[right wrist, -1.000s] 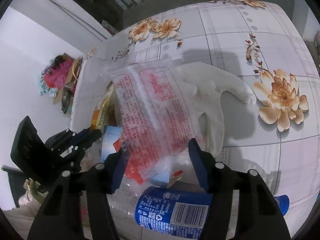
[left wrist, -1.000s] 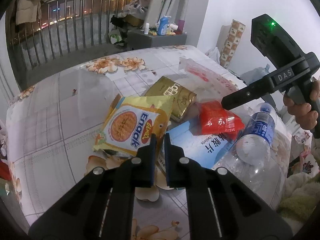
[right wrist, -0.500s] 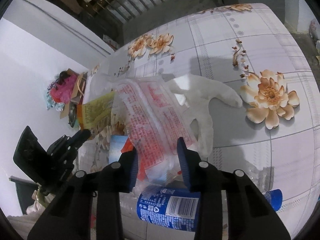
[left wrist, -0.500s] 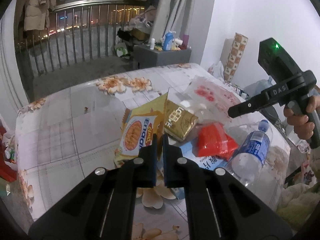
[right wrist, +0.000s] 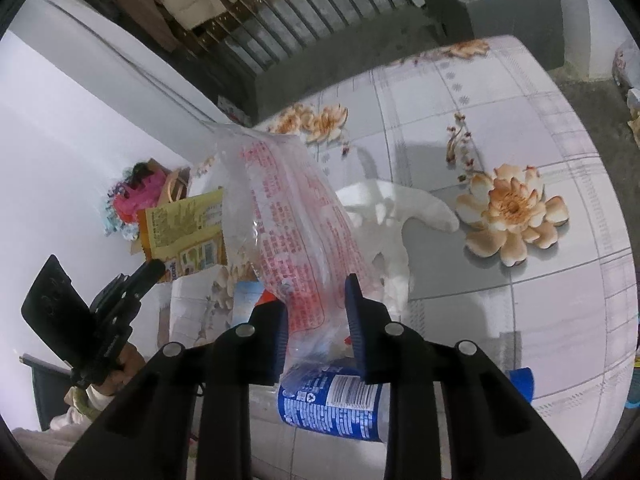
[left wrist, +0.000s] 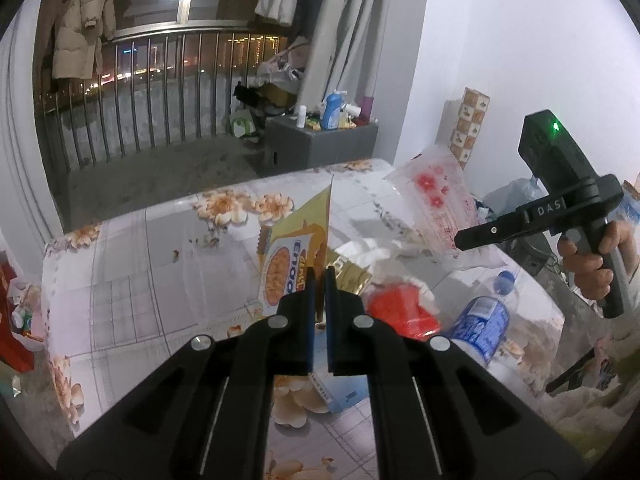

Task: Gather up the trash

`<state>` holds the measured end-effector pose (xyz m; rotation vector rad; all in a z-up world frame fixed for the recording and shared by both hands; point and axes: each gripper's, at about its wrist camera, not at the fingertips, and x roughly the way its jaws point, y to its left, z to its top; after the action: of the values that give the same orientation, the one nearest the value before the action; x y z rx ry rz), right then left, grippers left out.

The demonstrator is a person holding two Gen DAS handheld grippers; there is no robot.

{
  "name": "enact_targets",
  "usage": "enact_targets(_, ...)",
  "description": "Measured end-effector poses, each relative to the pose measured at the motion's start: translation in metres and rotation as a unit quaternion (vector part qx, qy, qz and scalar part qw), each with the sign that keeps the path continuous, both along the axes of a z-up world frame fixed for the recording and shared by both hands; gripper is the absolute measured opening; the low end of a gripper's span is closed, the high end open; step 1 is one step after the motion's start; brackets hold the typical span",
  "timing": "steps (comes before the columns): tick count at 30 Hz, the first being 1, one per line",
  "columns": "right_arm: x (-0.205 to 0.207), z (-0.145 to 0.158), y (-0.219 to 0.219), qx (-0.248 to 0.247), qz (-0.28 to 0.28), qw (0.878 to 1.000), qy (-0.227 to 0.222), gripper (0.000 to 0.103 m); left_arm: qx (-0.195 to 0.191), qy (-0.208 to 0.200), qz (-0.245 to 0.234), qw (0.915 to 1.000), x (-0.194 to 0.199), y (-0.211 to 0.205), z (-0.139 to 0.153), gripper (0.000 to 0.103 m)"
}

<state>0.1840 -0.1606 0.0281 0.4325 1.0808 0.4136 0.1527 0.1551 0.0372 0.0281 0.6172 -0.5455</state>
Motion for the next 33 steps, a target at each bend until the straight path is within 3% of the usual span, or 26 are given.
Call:
enact_targets(9, -0.032, 0.025, -0.046, 0.042, -0.042, 0.997, -0.045, 0.024, -0.039, -0.015, -0.039, 0.9984, -0.001, -0.023, 0.045, 0.002)
enact_targets(13, -0.057, 0.035, -0.084, 0.056, -0.081, 0.993, -0.069, 0.024, -0.043, -0.016, -0.085, 0.9953, 0.007, -0.062, 0.070, 0.002)
enact_targets(14, -0.066, 0.037, -0.098, 0.060, -0.096, 0.991, -0.076, 0.017, -0.045, -0.015, -0.098, 0.9940, 0.008, -0.073, 0.075, 0.002)
enact_targets(16, -0.080, 0.038, -0.120, 0.069, -0.124, 0.986, -0.082, 0.016, -0.042, -0.018, -0.130, 0.9905, 0.009, -0.104, 0.084, 0.002)
enact_targets(22, -0.135, 0.019, -0.196, 0.093, -0.226, 0.966, -0.086, 0.013, -0.019, -0.021, -0.247, 0.9687, 0.000, -0.220, 0.094, 0.002)
enact_targets(28, -0.203, -0.015, -0.278, 0.121, -0.339, 0.929, -0.081, 0.012, 0.025, -0.011, -0.341, 0.9397, -0.018, -0.344, 0.076, 0.002)
enact_targets(33, -0.236, -0.041, -0.313, 0.147, -0.381, 0.910, -0.070, 0.012, 0.032, 0.018, -0.357, 0.9334, -0.013, -0.385, 0.061, 0.002)
